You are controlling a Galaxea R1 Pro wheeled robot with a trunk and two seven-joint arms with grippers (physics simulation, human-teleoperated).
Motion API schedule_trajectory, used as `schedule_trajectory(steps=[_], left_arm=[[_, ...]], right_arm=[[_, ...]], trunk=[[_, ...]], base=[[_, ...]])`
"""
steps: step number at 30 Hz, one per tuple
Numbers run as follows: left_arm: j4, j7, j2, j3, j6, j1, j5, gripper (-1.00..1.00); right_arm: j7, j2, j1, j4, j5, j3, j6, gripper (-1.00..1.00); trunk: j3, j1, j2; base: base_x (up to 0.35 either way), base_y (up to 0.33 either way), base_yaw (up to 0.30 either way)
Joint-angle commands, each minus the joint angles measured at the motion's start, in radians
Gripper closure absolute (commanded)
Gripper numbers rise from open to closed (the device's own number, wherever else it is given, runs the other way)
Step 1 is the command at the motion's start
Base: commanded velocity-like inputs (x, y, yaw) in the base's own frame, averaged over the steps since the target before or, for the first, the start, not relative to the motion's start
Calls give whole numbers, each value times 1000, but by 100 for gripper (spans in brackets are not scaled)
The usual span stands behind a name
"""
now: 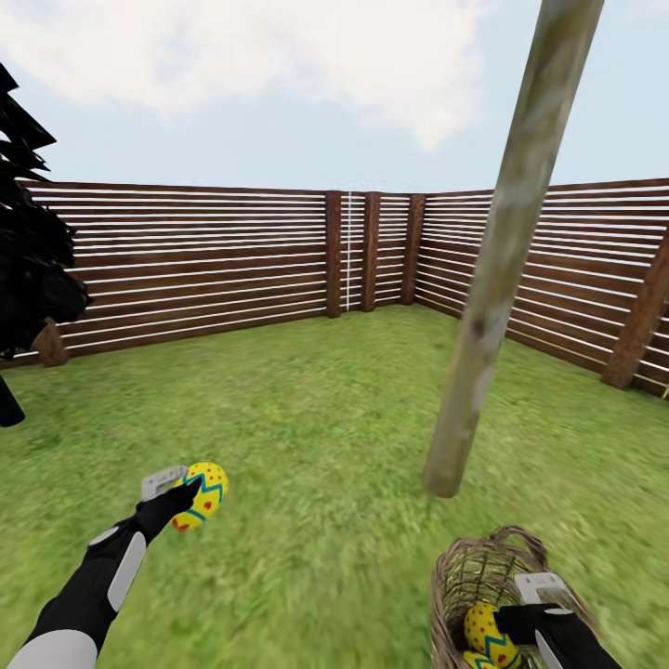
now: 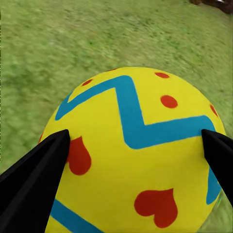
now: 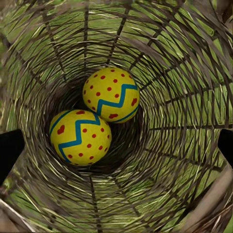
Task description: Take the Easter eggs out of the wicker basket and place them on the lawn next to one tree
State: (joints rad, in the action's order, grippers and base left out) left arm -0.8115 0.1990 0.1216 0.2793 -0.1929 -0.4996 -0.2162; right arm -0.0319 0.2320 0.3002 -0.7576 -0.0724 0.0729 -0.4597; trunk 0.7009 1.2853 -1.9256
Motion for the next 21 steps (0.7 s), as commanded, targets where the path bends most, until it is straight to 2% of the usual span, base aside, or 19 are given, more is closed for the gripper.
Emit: schedule_trajectory(steps=[1,4,12,21], left_arm=[[0,5,0,3,8,-1,-11,100],[0,5,0,4,20,-1,-13,100],[0,5,-2,4,21,-1,-14,100],[-3,0,-5,5,21,-1,-15,100]], right_arm=[[-3,1,0,-2,-7,4,-5,-100],[-3,1,0,-2,-7,5,-5,-100],[-3,1,0,-2,-7,5,-5,-100],[-3,2,0,-2,-7,5,-5,-100]], trunk=[[1,0,0],[1,0,0],[1,0,0],[29,35,-63]], base=[[307,161,0],[158,90,0],[7,5,0],[0,0,0]])
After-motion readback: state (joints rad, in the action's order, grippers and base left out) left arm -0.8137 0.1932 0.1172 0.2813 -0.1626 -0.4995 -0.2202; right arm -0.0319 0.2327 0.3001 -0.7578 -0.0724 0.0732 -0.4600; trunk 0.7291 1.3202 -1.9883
